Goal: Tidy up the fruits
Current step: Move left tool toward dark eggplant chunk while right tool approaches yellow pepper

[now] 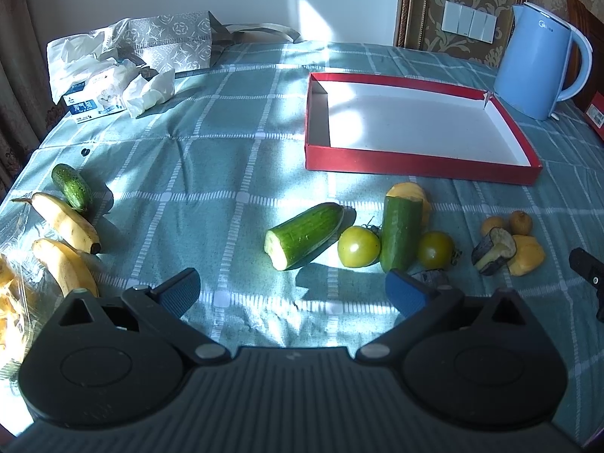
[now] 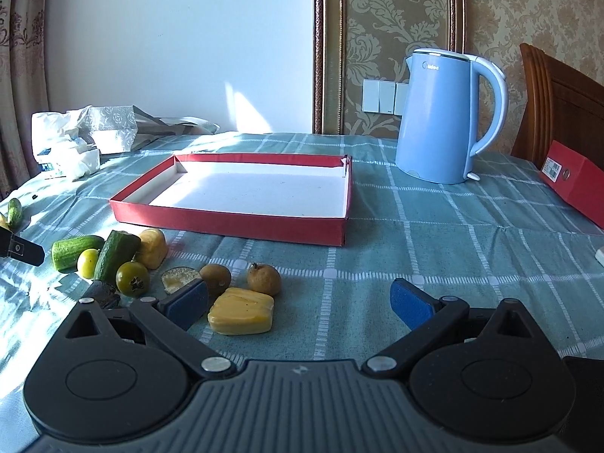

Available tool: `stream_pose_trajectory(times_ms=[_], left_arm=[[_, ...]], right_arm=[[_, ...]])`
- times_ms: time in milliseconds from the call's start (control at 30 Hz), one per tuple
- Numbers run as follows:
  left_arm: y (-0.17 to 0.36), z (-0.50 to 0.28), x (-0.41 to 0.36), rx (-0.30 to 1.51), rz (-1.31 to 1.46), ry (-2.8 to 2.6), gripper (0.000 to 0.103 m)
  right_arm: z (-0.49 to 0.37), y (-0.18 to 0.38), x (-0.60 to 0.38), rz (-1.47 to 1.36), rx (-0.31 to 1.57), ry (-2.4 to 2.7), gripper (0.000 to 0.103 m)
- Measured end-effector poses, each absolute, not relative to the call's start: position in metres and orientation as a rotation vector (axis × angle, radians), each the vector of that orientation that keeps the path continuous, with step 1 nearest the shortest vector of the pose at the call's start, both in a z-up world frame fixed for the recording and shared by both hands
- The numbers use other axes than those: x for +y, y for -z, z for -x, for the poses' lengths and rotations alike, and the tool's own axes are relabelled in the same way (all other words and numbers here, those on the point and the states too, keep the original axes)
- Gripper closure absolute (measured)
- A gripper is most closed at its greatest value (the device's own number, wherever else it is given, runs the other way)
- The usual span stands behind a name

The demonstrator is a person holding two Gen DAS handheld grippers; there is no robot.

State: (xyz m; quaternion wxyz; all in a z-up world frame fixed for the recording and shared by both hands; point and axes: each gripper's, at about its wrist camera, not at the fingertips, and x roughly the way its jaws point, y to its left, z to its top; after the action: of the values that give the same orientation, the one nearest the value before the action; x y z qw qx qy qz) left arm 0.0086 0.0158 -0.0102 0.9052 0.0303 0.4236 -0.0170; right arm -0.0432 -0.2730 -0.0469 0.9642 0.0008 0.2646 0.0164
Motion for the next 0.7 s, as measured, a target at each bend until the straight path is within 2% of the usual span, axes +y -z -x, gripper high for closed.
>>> stream_pose_trajectory(times_ms=[700], left_arm=[[0.0123,-0.0065,0.0178,0.869,-0.063,0.032,0.0]], right_arm=[[0.046,0.0464,-0.2695,0.015,0.533,-0.049,0.0]])
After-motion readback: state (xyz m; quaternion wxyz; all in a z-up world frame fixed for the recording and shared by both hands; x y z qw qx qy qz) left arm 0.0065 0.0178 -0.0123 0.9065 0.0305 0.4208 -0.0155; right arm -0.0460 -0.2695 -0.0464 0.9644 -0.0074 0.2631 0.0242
